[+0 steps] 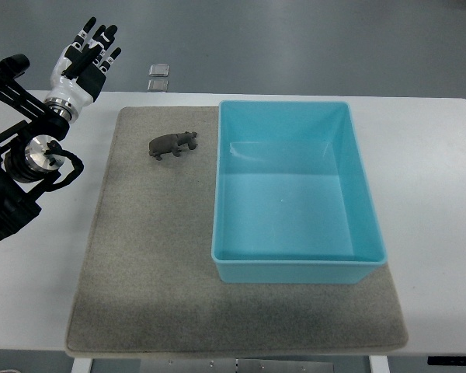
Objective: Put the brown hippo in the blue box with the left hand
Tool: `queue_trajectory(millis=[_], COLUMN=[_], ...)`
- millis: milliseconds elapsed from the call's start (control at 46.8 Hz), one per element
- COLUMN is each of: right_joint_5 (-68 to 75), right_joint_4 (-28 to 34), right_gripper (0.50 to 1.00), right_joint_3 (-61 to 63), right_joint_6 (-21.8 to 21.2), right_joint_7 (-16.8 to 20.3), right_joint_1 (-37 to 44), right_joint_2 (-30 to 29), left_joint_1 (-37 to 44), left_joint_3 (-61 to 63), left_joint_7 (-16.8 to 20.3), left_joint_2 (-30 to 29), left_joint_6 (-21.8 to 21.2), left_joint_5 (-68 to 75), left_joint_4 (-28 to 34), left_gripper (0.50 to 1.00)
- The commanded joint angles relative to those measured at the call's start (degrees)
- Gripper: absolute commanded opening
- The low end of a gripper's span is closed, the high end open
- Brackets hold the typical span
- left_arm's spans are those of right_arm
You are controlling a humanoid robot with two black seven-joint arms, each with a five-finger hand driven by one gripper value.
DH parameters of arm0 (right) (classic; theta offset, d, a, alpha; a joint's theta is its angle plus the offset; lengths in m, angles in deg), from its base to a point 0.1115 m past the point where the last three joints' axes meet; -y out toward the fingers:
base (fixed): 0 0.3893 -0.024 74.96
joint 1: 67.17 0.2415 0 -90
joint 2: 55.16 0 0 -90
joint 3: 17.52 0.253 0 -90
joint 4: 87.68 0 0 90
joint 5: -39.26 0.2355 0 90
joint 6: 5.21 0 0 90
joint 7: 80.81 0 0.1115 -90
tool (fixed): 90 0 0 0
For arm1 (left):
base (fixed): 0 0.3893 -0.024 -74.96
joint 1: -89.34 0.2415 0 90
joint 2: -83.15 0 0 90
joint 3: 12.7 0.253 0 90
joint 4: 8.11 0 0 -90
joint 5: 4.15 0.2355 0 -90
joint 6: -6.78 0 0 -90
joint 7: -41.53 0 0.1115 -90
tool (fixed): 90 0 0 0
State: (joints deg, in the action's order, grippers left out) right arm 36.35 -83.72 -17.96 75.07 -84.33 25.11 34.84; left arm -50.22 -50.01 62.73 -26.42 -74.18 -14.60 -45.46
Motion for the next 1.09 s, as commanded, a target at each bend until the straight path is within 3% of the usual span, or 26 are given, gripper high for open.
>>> queue_trajectory(millis=[0, 556, 812, 1069], right_joint_5=[0.0, 0.0, 0.0, 0.0], right_joint_4=[0.0, 0.0, 0.0, 0.0], right_gripper=[0.936, 0.936, 0.936, 0.936], right_joint_3=[0.0, 0.0, 0.0, 0.0], right_joint_6=[0.05, -0.04, 0.05, 0.05], right_joint_7=[0.09, 0.0, 0.09, 0.0], right_joint_1=[0.0, 0.0, 0.0, 0.0], right_joint_2=[0.0, 0.0, 0.0, 0.0], left_joint_1=[-0.35, -1.14, -4.22, -6.94], left_joint_3=[0.05, 0.14, 6.02, 12.16], left_joint_7=[0.07, -0.02, -0.02, -0.02], left_joint_2=[-0.03, -0.12, -0.29, -1.0], left_joint_6=[0.01, 0.36, 0.62, 4.58], left_joint_5=[-0.01, -0.01, -0.01, 0.08], left_joint_4=[-0.01, -0.62, -0.1, 0.08], left_gripper=[0.996, 0.996, 0.996, 0.996])
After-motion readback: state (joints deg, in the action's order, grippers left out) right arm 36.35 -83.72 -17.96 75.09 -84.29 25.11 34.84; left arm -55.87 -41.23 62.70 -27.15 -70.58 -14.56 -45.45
